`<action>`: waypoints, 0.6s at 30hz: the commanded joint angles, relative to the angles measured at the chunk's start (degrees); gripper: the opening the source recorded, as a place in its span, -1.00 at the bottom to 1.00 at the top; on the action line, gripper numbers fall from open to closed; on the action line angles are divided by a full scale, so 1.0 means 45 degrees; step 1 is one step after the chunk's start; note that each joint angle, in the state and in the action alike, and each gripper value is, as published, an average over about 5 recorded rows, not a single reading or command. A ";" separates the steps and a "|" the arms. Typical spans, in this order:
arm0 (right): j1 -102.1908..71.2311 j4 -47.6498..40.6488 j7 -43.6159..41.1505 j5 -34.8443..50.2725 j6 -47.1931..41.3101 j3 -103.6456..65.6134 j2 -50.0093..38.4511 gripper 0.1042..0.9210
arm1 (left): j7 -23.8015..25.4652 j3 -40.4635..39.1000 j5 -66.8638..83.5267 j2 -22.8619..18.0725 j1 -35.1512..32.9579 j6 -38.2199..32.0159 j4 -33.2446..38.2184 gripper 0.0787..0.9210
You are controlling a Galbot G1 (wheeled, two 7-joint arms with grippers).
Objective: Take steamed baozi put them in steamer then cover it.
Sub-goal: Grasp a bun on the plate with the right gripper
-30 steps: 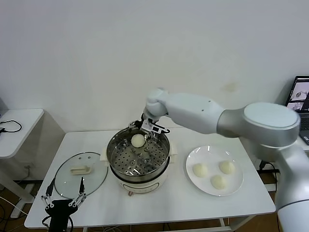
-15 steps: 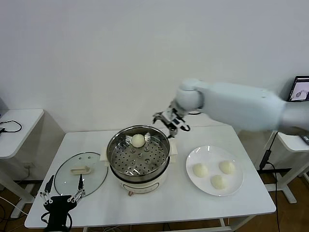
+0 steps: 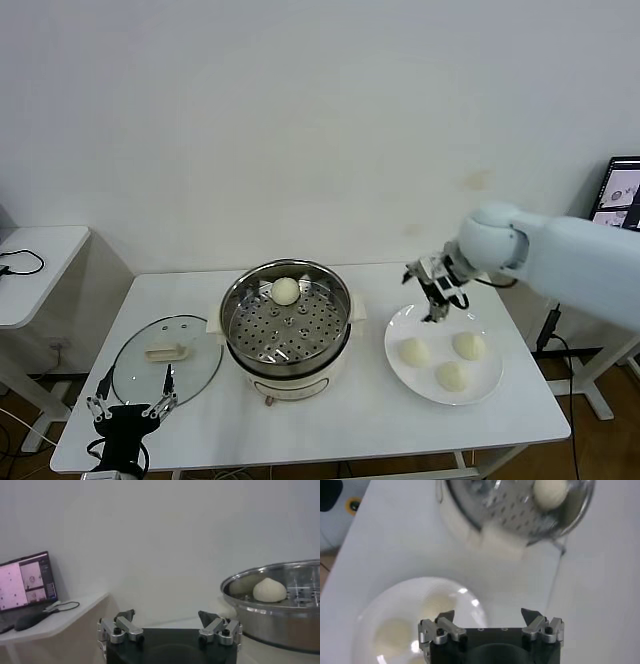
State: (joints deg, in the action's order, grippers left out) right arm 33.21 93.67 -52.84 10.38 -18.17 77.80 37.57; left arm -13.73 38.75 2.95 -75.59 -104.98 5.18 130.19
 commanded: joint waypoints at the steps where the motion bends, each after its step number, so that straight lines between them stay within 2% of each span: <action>1: -0.2972 0.0026 -0.0030 -0.0669 -0.0981 -0.0870 -0.1057 0.76 | 0.0040 0.0066 0.0030 0.0060 0.0080 0.0317 0.0004 0.77; 18: -0.6285 -0.3335 0.0127 -0.2179 -0.0467 -0.3392 0.1268 0.76 | 0.0127 0.0407 0.0038 0.0085 0.0110 0.0323 -0.0136 0.77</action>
State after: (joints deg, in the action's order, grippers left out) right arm 14.54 87.36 -52.46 3.90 -20.64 68.81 38.15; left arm -13.19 40.52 3.06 -75.27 -104.47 6.35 129.60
